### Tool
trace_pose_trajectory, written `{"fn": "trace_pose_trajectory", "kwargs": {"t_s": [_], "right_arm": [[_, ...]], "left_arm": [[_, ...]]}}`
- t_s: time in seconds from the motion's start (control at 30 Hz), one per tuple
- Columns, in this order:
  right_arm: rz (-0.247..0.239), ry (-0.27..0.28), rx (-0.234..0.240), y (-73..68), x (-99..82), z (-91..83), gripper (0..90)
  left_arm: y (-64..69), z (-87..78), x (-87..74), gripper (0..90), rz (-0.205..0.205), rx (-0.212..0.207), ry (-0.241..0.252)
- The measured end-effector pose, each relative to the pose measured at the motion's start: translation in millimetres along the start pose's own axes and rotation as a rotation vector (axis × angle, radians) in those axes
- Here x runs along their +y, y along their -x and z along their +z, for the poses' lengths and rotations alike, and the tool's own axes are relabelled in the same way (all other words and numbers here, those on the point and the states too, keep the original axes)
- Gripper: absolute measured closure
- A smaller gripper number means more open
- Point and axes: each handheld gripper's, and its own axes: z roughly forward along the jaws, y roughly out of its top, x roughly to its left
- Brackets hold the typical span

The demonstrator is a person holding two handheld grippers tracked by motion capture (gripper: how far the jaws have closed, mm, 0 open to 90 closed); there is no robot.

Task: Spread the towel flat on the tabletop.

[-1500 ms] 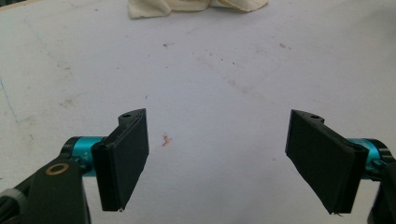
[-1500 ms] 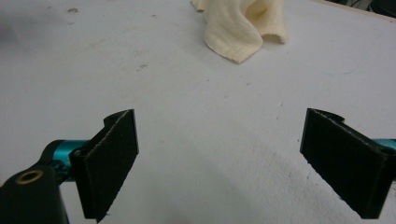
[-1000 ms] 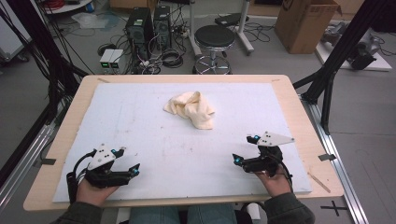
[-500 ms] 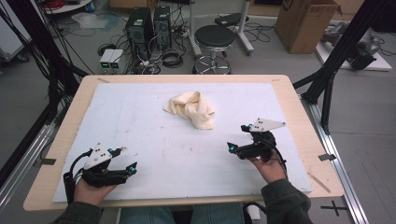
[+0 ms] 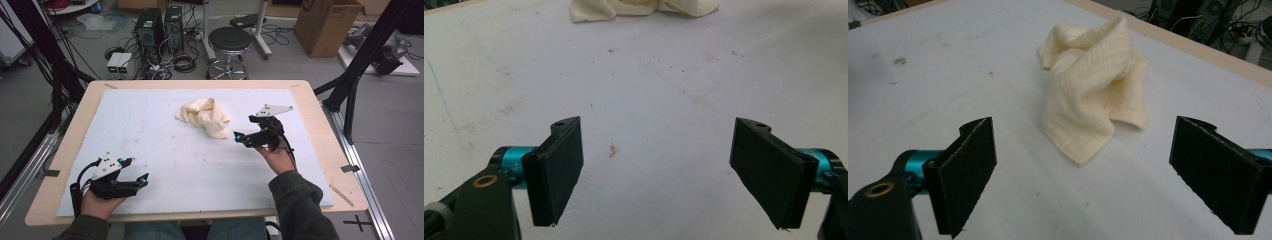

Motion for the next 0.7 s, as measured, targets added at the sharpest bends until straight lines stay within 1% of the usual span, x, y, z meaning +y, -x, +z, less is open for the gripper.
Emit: {"fn": "trace_pose_trajectory", "kwargs": {"t_s": [0.1,0.17,0.3,0.37,0.43,0.57,0.6,0.63,0.7], "right_arm": [[0.001,-0.017,0.009,1.6,11.3,10.2,10.8],[-0.003,-0.006,0.014,3.3,17.7,15.2,10.9],[0.015,-0.002,0.013,8.6,30.0,26.4,11.1],[0.016,-0.005,0.01,9.9,34.3,32.3,11.3],[0.019,-0.023,0.014,11.2,38.5,38.7,11.3],[0.023,-0.041,0.006,11.9,44.9,52.3,11.4],[0.015,-0.048,0.006,12.7,46.6,60.2,15.3],[0.015,-0.048,0.006,12.7,46.6,60.2,15.3],[0.012,-0.051,-0.005,11.8,48.3,68.2,15.5]], "left_arm": [[-0.6,0.2,0.3,21.9,0.004,0.003,-0.004],[-0.7,0.3,0.4,21.9,0.001,0.005,-0.004],[-1.9,0.2,0.2,22.0,-0.002,0.005,0.0],[-2.7,0.5,0.1,21.9,-0.001,0.003,-0.001],[-3.0,1.1,0.2,21.9,-0.006,0.005,0.0],[-3.0,1.4,0.9,22.0,-0.005,0.003,0.001],[-3.1,1.8,1.0,22.0,0.0,0.002,0.001],[-3.1,2.0,1.1,22.0,0.001,0.002,0.002],[-2.8,2.4,1.3,21.9,-0.003,0.0,0.001]]}}
